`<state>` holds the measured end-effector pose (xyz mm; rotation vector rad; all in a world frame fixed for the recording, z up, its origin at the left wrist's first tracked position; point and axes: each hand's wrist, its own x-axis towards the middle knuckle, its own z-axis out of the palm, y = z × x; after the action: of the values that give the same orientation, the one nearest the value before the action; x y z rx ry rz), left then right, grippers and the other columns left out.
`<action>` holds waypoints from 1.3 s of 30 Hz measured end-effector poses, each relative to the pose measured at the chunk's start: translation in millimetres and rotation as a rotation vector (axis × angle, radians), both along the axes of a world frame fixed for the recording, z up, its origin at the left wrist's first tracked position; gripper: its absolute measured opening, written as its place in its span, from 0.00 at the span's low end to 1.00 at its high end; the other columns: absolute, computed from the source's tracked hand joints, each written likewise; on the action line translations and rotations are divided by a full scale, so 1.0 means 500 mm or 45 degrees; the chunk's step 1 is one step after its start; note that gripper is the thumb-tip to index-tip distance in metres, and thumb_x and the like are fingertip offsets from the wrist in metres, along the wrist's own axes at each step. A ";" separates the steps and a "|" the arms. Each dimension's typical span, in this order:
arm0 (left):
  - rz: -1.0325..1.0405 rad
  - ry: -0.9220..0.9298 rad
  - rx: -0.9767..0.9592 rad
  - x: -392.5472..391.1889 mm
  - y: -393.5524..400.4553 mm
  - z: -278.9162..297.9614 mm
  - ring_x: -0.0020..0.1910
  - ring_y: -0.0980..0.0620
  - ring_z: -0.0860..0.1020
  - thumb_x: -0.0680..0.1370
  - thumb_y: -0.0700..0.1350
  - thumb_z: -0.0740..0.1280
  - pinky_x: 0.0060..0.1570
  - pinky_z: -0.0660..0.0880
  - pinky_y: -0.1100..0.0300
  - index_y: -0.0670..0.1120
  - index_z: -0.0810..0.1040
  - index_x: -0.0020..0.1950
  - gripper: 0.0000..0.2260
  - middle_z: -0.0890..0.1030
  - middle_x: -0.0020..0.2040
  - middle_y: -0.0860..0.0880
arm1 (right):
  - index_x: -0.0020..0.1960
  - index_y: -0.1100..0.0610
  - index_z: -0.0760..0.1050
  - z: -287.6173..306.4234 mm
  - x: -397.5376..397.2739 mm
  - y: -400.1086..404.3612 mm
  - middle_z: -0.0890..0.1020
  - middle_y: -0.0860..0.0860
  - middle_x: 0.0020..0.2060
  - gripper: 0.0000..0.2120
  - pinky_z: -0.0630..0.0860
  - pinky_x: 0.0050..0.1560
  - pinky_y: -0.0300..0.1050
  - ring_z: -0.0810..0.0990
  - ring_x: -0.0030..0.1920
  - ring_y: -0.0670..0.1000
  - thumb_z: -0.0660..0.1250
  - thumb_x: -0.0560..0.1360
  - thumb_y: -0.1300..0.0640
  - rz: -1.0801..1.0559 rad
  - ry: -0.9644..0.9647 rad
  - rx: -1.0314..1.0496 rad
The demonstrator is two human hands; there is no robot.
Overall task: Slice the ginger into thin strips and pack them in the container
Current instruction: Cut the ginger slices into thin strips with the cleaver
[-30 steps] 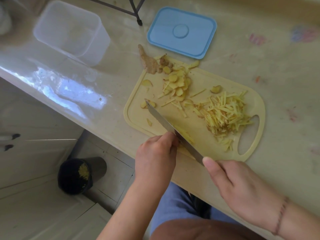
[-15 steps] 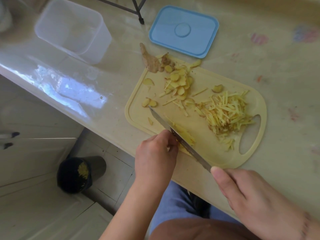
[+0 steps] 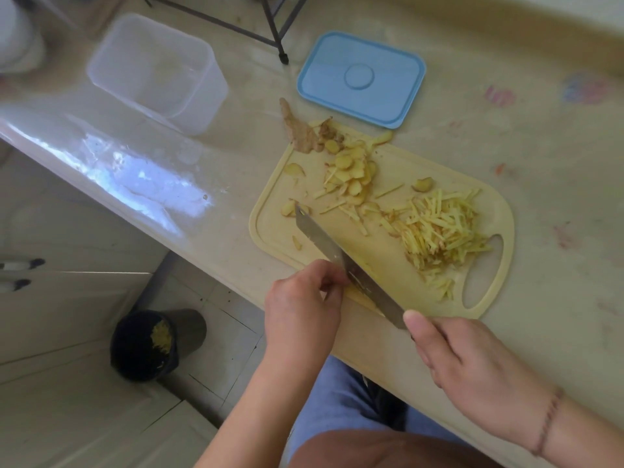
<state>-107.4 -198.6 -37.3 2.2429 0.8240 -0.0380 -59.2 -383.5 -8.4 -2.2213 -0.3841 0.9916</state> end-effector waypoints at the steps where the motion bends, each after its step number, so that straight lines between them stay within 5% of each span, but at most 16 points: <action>1: 0.023 0.001 -0.029 -0.005 -0.001 -0.002 0.36 0.58 0.79 0.73 0.37 0.72 0.42 0.78 0.60 0.54 0.83 0.42 0.10 0.84 0.38 0.58 | 0.28 0.58 0.64 0.007 0.001 -0.005 0.71 0.55 0.23 0.36 0.68 0.31 0.47 0.68 0.24 0.48 0.43 0.69 0.26 -0.014 0.020 0.015; 4: 0.059 -0.062 -0.159 -0.018 0.004 -0.006 0.42 0.62 0.81 0.75 0.35 0.72 0.44 0.77 0.67 0.55 0.83 0.42 0.14 0.85 0.40 0.60 | 0.31 0.58 0.65 0.031 0.004 -0.027 0.67 0.50 0.20 0.35 0.61 0.24 0.37 0.64 0.21 0.44 0.47 0.67 0.25 -0.119 0.156 0.068; 7: 0.238 -0.154 -0.301 -0.026 0.008 -0.003 0.44 0.61 0.82 0.75 0.32 0.70 0.47 0.80 0.61 0.53 0.81 0.39 0.15 0.85 0.41 0.60 | 0.31 0.55 0.67 0.041 0.005 -0.045 0.68 0.50 0.20 0.34 0.61 0.24 0.32 0.65 0.20 0.44 0.47 0.67 0.24 -0.112 0.197 0.055; 14: 0.633 -0.237 -0.339 -0.017 0.013 -0.016 0.40 0.56 0.81 0.74 0.35 0.71 0.39 0.75 0.66 0.51 0.76 0.41 0.11 0.81 0.40 0.53 | 0.31 0.54 0.67 0.032 -0.015 -0.036 0.71 0.49 0.22 0.26 0.64 0.31 0.39 0.68 0.24 0.44 0.49 0.71 0.32 -0.007 0.140 0.074; 23: 0.444 -0.220 -0.150 -0.007 0.006 -0.011 0.42 0.61 0.78 0.73 0.32 0.69 0.41 0.72 0.74 0.51 0.76 0.40 0.13 0.80 0.43 0.51 | 0.32 0.56 0.66 0.037 0.027 -0.087 0.67 0.50 0.21 0.27 0.59 0.19 0.35 0.63 0.19 0.48 0.51 0.71 0.32 -0.226 0.370 -0.021; 33: 0.438 -0.177 -0.143 0.018 0.013 0.005 0.44 0.64 0.78 0.76 0.35 0.67 0.36 0.70 0.75 0.53 0.78 0.43 0.12 0.81 0.46 0.55 | 0.30 0.59 0.66 0.031 0.003 -0.088 0.70 0.50 0.20 0.29 0.61 0.26 0.33 0.66 0.21 0.43 0.51 0.73 0.34 -0.097 0.222 0.026; 39: 0.214 -0.285 -0.066 0.072 0.029 0.019 0.45 0.63 0.77 0.76 0.33 0.66 0.41 0.73 0.71 0.55 0.77 0.44 0.15 0.80 0.48 0.56 | 0.31 0.56 0.66 0.035 0.024 -0.133 0.67 0.48 0.19 0.25 0.60 0.21 0.33 0.63 0.18 0.44 0.53 0.78 0.38 -0.353 0.281 -0.018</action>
<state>-71.5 -183.9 -27.6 2.0763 0.8741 0.2633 -47.1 -449.8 9.3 -2.0792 0.0300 1.0727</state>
